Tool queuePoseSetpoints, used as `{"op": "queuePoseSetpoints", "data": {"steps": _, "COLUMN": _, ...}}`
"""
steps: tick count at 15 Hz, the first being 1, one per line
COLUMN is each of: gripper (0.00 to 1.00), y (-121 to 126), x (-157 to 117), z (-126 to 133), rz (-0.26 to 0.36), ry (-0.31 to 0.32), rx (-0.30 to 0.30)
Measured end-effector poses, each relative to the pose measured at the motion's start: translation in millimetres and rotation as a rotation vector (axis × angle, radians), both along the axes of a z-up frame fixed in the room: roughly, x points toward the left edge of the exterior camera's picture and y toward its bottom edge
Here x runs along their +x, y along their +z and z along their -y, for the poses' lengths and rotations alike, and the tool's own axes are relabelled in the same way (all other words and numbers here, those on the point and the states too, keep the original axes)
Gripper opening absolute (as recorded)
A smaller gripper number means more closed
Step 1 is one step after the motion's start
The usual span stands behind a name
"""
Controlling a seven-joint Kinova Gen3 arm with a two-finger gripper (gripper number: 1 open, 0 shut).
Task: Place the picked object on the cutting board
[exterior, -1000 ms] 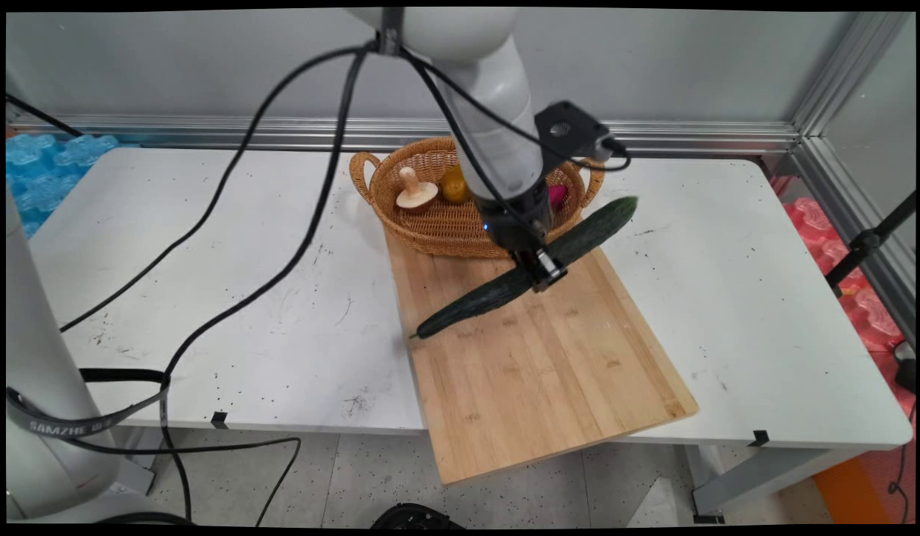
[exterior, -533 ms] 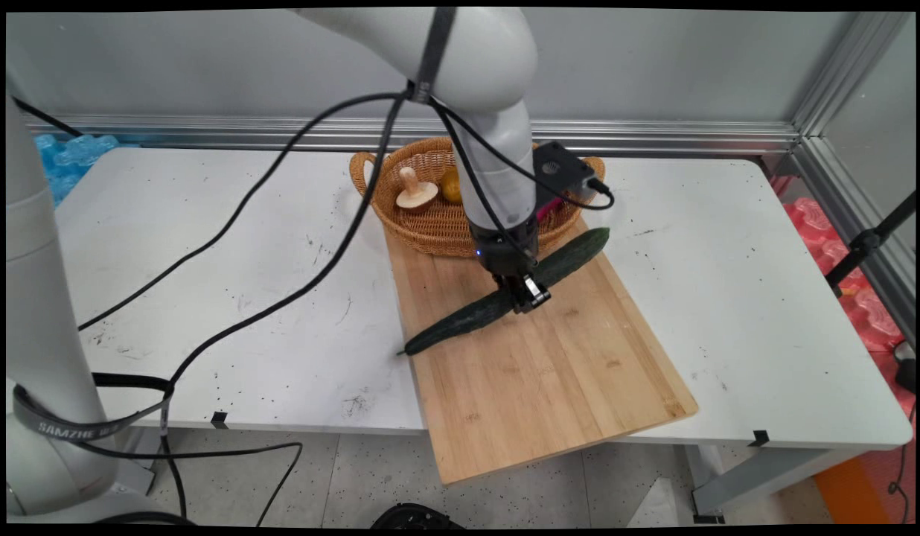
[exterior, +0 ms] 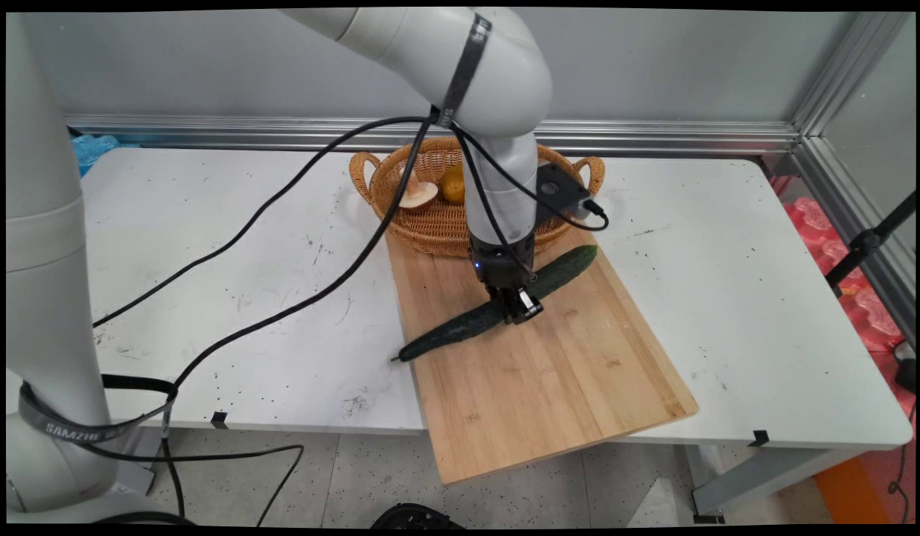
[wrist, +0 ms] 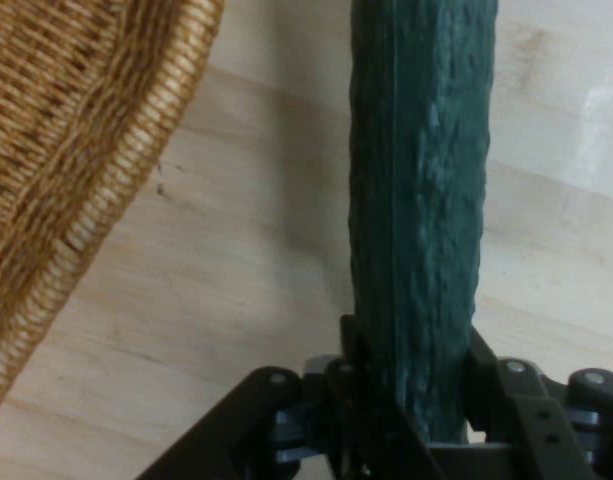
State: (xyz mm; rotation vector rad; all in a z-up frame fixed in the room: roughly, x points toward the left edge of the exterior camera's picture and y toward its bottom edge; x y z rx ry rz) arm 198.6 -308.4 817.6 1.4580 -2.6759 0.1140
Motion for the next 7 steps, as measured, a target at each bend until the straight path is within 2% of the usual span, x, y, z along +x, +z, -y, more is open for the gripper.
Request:
{"op": "queuePoseSetpoints", "data": {"steps": 1, "gripper": 0.00, "y": -2.4, "x": 0.4, "z": 0.8, "rz": 0.008, "ry": -0.008, "rx": 0.002}}
{"op": "queuePoseSetpoints", "data": {"steps": 2, "gripper": 1.00, "y": -3.7, "x": 0.9, "z": 1.2, "rz": 0.014, "ry": -0.014, "rx": 0.004}}
{"op": "queuePoseSetpoints", "data": {"steps": 7, "gripper": 1.00, "y": -4.9, "x": 1.2, "z": 2.3, "rz": 0.024, "ry": -0.045, "rx": -0.002}}
